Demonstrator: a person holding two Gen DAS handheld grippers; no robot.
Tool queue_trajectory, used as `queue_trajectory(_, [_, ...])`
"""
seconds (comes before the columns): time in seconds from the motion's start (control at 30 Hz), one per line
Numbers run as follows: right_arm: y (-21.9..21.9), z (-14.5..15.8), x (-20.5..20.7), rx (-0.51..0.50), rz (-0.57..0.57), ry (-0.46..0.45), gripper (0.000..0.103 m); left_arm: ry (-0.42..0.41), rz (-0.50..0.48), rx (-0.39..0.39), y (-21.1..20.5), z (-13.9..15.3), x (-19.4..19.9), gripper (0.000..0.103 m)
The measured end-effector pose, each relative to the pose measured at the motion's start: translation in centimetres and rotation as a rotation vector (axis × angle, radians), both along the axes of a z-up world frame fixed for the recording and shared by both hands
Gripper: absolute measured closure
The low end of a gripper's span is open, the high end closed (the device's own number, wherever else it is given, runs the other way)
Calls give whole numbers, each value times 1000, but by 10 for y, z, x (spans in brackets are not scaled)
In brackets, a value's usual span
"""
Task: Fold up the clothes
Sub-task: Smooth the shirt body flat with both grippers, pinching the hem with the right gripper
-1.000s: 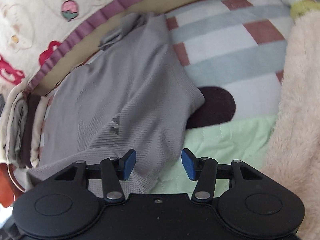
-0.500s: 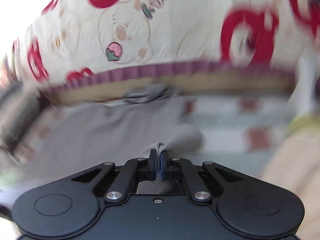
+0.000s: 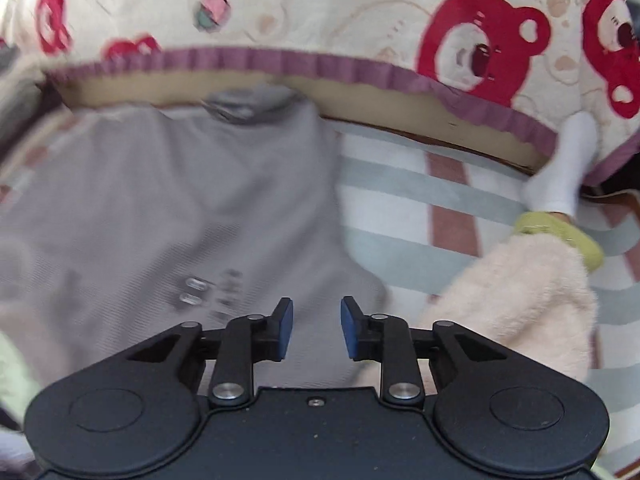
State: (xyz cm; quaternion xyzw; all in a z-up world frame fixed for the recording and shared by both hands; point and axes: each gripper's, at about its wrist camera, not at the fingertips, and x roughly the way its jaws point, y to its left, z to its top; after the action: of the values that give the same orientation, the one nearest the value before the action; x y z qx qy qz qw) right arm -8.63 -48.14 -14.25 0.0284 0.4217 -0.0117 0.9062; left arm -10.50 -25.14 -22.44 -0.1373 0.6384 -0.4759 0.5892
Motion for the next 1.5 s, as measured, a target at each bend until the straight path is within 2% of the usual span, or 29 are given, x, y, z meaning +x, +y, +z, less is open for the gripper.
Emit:
queue_trajectory(0.03, [3,5,-3,52,42,-14,71,-20,13,-8,8,6,1,52])
queue_trajectory(0.1, [14,14,-9,169,151,-30,69,-64,19,-15,23,21,2,51])
queue_trajectory(0.2, [36,13,-12,303,311,-18,52,-111,20,-27,41,43,1,43])
queue_trajectory(0.3, [66,-1,-4,274,385,70,52,-79,54,-12,60,47,12,43])
queue_trajectory(0.37, [87,-15,3,214,431,204,52,-93,125,42,83,45,25,43])
queue_trajectory(0.5, [130,-45,-12,40,659,584,53,-106,378,184,149,35,60,38])
queue_trajectory(0.53, [137,-45,-19,-2,698,590,53,-81,459,200,167,30,70,36])
queue_trajectory(0.57, [143,-43,-26,-38,726,590,53,-49,541,213,184,24,80,36])
queue_trajectory(0.63, [149,-33,-28,-36,709,546,53,-11,693,237,217,14,94,36])
queue_trajectory(0.77, [170,-3,-24,-17,704,368,52,-75,850,309,251,16,107,34])
queue_trajectory(0.87, [199,3,-13,-83,739,209,51,-165,898,382,261,23,114,33])
queue_trajectory(0.93, [223,-5,-9,-143,805,124,50,-195,926,409,267,26,117,33])
queue_trajectory(1.1, [259,-32,8,-261,910,50,50,-237,991,437,284,33,119,33])
queue_trajectory(1.17, [262,-44,12,-269,960,57,50,-235,1022,450,297,32,120,33])
queue_trajectory(1.2, [263,-50,15,-269,982,68,52,-219,1038,447,304,30,119,33])
queue_trajectory(1.27, [260,-59,24,-247,986,115,96,-175,1061,432,316,27,118,33])
queue_trajectory(1.3, [256,-60,32,-212,935,137,103,-150,1056,419,320,26,115,33])
queue_trajectory(1.43, [215,-46,65,-37,675,100,103,-69,957,320,313,20,106,32])
queue_trajectory(1.5, [202,-44,70,23,624,102,103,-24,960,343,306,9,108,29])
